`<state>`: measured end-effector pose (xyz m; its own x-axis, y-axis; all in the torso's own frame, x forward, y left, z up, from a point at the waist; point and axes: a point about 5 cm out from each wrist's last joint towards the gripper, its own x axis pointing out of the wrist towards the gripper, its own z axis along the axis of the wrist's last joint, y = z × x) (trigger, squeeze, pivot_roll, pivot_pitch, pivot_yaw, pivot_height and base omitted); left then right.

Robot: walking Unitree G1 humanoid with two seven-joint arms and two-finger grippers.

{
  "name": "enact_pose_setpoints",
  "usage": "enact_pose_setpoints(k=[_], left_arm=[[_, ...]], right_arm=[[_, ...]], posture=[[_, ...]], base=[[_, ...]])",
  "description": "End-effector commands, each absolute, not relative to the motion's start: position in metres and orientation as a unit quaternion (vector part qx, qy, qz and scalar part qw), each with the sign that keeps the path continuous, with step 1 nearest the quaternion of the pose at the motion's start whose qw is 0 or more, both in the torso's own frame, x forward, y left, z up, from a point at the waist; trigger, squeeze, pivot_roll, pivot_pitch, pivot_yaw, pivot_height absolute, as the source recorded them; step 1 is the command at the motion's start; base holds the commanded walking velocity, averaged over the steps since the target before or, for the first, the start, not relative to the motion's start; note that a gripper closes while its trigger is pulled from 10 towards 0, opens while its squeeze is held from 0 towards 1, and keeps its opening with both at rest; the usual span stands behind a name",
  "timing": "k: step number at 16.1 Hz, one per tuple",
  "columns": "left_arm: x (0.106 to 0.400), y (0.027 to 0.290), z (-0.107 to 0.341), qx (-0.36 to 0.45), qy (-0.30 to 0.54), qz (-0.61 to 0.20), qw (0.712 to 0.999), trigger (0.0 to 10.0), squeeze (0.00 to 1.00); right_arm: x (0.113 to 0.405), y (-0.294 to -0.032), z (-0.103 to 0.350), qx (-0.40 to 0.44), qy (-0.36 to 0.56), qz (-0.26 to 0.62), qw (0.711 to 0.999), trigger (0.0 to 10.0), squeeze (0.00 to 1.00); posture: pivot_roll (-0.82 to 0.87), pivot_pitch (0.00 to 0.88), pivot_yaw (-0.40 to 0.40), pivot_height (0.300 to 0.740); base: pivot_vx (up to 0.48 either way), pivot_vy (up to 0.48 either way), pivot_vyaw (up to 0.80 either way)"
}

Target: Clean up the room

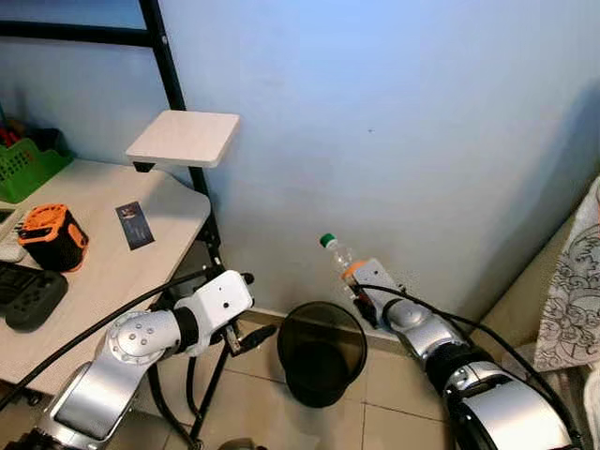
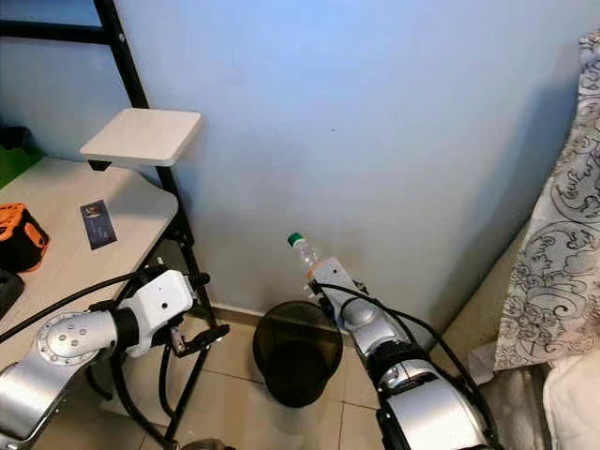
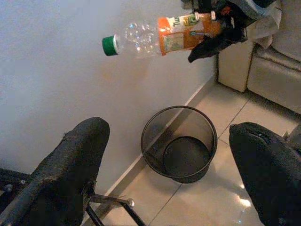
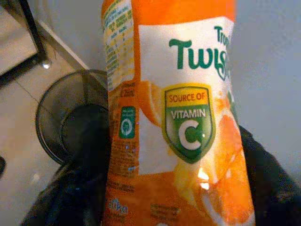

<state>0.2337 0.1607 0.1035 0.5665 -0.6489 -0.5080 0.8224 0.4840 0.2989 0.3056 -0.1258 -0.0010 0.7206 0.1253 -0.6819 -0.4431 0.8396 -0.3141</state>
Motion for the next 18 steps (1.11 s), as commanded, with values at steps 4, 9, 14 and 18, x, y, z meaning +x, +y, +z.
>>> enact_pose_setpoints(k=[4, 9, 14, 18], left_arm=[[0.234, 0.166, 0.105, 0.267, 0.168, -0.431, 0.846, 10.0, 0.00], [0.233, 0.167, 0.104, 0.268, 0.170, -0.430, 0.845, 10.0, 0.00], [0.231, 0.169, 0.101, 0.256, 0.176, -0.402, 0.862, 10.0, 0.00], [0.231, 0.171, 0.100, 0.182, 0.158, -0.284, 0.928, 10.0, 0.00]], right_arm=[[0.313, -0.118, 0.006, -0.235, 0.317, 0.155, 0.906, 10.0, 1.00], [0.309, -0.116, 0.002, -0.222, 0.321, 0.154, 0.908, 10.0, 1.00], [0.304, -0.128, -0.002, -0.150, 0.312, 0.126, 0.930, 10.0, 1.00], [0.294, -0.167, 0.013, -0.043, 0.223, 0.090, 0.970, 10.0, 1.00]], posture=[[0.10, 0.000, 0.010, 0.740], [0.10, 0.000, 0.014, 0.740], [0.10, 0.000, 0.026, 0.740], [0.05, 0.000, 0.059, 0.740]], base=[[0.000, 0.000, 0.00], [0.000, 0.000, 0.00], [0.000, 0.000, 0.00], [0.000, 0.000, 0.00]])
